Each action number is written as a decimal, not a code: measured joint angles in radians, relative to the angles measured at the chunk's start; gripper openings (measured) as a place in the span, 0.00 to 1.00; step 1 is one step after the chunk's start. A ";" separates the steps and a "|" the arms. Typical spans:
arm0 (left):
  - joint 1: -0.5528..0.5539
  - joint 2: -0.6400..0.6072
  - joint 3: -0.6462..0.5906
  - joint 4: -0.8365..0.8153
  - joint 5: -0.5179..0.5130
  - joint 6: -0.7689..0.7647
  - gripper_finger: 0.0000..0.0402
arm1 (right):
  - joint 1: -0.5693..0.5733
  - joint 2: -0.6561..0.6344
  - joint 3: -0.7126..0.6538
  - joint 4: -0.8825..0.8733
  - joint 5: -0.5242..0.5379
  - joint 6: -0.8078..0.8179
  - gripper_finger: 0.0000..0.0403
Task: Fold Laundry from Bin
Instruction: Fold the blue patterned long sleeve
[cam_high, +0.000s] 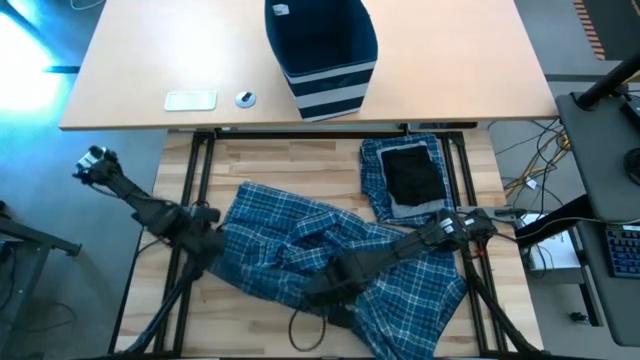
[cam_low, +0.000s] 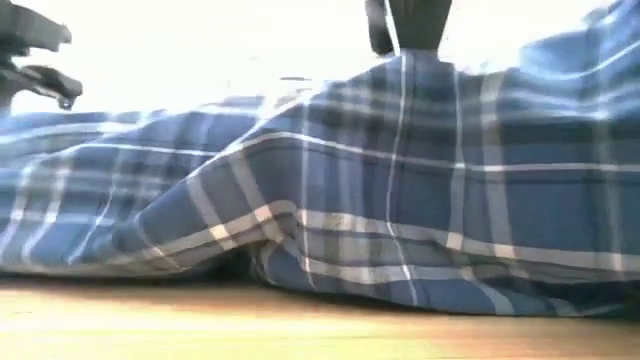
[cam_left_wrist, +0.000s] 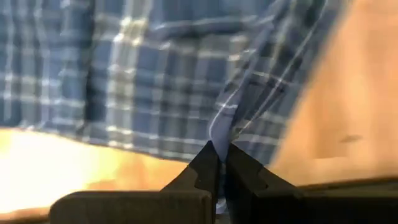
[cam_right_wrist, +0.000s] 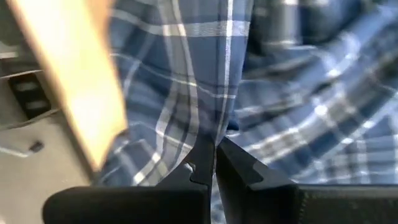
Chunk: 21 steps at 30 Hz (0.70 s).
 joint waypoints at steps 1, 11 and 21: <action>0.043 0.002 -0.021 -0.001 -0.007 0.036 0.00 | -0.008 0.000 -0.017 -0.009 0.005 -0.001 0.02; 0.298 0.056 -0.030 0.004 0.027 0.074 0.00 | -0.025 0.002 -0.176 0.019 0.010 -0.071 0.02; 0.401 0.324 -0.004 -0.006 -0.046 0.080 0.08 | -0.042 -0.004 -0.182 0.052 0.116 -0.129 0.23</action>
